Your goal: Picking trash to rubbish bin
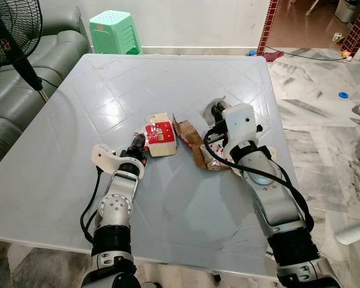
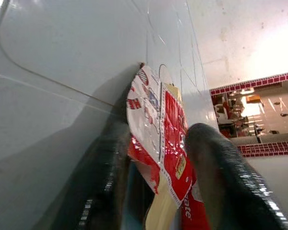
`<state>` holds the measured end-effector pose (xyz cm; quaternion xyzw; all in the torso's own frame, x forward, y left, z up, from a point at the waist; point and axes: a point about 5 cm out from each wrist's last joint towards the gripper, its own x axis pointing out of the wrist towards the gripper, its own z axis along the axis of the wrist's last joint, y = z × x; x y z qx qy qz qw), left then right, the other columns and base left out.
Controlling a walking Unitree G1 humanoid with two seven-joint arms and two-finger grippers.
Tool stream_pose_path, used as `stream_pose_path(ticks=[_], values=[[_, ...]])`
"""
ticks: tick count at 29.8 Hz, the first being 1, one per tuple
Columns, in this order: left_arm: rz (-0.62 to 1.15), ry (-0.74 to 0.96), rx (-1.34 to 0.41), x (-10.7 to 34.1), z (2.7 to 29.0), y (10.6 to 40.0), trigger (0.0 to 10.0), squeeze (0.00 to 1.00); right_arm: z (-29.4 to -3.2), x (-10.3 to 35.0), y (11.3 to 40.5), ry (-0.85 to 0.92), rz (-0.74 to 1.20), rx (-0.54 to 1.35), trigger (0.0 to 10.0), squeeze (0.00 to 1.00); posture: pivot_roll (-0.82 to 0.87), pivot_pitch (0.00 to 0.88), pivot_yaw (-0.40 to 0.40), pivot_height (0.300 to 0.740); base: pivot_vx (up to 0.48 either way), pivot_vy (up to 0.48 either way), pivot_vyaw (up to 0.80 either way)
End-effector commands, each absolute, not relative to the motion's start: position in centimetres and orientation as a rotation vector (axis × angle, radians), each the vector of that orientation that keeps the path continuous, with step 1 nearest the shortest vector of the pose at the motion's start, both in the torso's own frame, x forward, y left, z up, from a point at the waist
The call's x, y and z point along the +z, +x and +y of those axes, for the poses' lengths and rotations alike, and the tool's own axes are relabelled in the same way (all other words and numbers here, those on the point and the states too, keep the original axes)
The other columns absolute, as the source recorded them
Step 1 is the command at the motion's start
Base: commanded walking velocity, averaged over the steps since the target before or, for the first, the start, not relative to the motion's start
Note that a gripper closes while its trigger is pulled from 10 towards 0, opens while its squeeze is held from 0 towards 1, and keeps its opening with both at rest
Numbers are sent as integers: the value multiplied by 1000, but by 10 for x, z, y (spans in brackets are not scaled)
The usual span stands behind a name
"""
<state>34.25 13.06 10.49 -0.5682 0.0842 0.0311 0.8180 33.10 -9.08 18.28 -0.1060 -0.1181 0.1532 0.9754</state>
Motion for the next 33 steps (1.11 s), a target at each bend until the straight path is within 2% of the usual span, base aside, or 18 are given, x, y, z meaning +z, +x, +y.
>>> stream_pose_path(ticks=[1,20,27,33], values=[[152,-1267,-3,125,105,352,0,0,-88,189,331,-212,-256,315,0,0,-8,70,23,740,0,0,0],[83,-1310,28,128,116,353,0,0,-83,186,330,-207,-248,338,0,0,-2,64,7,740,0,0,0],[29,-1294,55,133,129,355,0,0,-81,186,331,-205,-249,346,0,0,9,48,8,740,0,0,0],[-81,-1185,108,149,151,356,0,0,-79,186,331,-201,-253,350,0,0,13,41,9,740,0,0,0]])
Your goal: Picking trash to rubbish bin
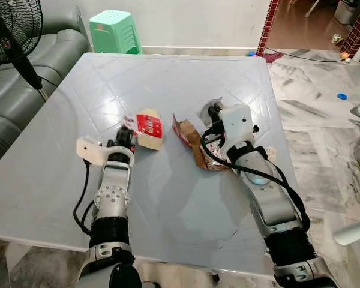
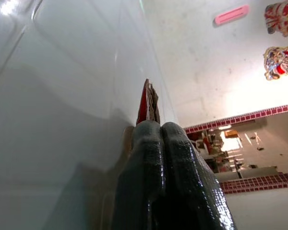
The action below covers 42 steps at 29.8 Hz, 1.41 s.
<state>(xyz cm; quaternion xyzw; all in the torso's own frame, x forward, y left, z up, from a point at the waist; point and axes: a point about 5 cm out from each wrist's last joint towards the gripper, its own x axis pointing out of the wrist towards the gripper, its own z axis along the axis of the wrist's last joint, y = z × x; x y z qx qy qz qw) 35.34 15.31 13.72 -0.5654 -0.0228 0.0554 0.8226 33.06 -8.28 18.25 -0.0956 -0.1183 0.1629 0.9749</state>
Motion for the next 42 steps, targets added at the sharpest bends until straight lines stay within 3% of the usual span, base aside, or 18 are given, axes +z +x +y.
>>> stream_pose_path(ticks=[1,4,7,12,14,17,29,42], values=[[-112,-1147,108,157,155,356,0,0,-79,186,331,-200,-254,351,0,0,17,38,10,740,0,0,0],[-170,-988,122,172,164,355,0,0,-78,186,332,-199,-254,351,0,0,21,36,9,740,0,0,0],[-256,-661,140,190,172,349,0,0,-78,186,332,-196,-257,351,0,0,27,30,10,740,0,0,0],[-272,-467,143,196,173,342,0,0,-78,186,333,-192,-258,348,0,0,38,26,11,740,0,0,0],[-251,-301,152,191,171,332,0,0,-78,186,334,-185,-257,343,0,0,46,26,11,740,0,0,0],[-231,-234,151,186,168,323,0,0,-78,186,335,-181,-257,340,0,0,55,28,8,740,0,0,0],[-208,-203,113,180,165,303,0,0,-79,185,339,-148,-244,325,0,0,66,27,3,740,0,0,0],[-201,-248,80,185,161,306,0,0,-79,187,340,-149,-252,319,0,0,61,21,10,740,0,422,0]])
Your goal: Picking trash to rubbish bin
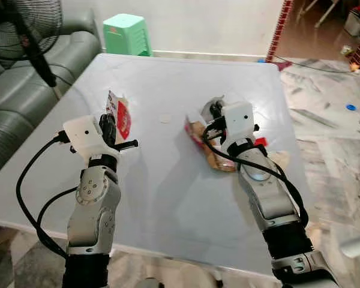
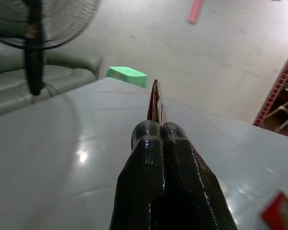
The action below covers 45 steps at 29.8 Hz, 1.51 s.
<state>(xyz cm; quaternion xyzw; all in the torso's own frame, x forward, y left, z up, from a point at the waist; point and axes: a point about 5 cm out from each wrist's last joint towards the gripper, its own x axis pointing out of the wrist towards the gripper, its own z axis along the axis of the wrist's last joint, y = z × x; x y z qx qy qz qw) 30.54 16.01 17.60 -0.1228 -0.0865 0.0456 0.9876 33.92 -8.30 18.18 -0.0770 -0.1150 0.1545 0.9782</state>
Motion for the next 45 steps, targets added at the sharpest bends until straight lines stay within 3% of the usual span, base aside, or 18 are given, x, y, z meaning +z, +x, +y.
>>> stream_pose_path(ticks=[1,27,45], values=[[-201,-256,75,185,160,306,0,0,-79,187,340,-151,-253,317,0,0,61,21,10,740,0,480,0],[-193,-292,33,187,155,308,0,0,-81,189,343,-167,-264,298,0,0,58,26,8,740,0,480,0],[-191,-302,30,194,153,311,0,0,-78,189,344,-170,-264,300,0,0,61,25,9,740,0,30,0]])
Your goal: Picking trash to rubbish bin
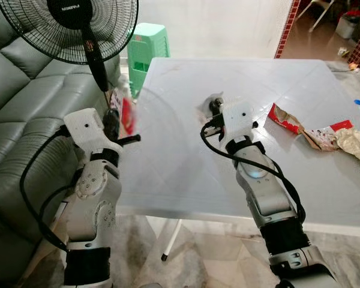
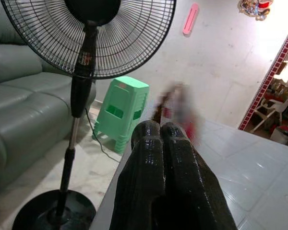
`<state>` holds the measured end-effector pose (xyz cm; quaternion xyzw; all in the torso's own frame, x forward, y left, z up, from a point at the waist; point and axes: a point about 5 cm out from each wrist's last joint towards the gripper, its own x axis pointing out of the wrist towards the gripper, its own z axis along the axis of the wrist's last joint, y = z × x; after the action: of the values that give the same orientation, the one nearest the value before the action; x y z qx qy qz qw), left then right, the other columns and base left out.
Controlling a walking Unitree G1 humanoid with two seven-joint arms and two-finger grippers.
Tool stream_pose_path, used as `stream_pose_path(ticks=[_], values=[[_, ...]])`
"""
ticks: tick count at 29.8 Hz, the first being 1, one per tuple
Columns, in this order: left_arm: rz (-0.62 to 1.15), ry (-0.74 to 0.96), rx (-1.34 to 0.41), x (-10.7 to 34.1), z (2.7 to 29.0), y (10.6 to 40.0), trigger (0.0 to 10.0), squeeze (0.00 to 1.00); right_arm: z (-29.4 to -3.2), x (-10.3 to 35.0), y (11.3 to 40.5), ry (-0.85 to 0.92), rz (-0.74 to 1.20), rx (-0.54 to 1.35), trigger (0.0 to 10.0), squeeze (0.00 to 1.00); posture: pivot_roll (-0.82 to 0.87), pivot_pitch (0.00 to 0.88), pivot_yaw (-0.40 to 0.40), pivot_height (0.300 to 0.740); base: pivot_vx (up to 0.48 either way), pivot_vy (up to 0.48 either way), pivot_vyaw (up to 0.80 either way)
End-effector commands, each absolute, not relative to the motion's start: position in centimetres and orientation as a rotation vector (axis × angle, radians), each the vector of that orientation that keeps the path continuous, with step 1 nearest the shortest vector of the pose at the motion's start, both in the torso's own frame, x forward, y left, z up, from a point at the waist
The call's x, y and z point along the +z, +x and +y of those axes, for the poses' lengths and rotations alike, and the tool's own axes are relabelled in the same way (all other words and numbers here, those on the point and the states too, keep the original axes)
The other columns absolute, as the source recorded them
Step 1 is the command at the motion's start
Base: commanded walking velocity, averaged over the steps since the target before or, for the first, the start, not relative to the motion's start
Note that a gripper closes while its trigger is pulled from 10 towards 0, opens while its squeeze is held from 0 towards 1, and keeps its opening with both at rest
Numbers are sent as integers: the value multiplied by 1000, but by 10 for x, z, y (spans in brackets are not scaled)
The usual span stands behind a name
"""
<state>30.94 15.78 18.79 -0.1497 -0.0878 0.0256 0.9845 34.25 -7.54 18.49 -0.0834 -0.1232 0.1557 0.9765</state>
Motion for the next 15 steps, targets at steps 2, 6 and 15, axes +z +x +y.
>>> stream_pose_path(ticks=[2,6,15], values=[[-189,-298,21,195,150,311,0,0,-78,189,344,-169,-263,299,0,0,62,26,10,740,0,0,0],[-186,-300,13,194,149,310,0,0,-78,189,344,-170,-261,298,0,0,63,28,11,740,0,0,0],[-195,-312,5,197,146,311,0,0,-79,189,345,-170,-262,290,0,0,64,31,8,740,0,0,0]])
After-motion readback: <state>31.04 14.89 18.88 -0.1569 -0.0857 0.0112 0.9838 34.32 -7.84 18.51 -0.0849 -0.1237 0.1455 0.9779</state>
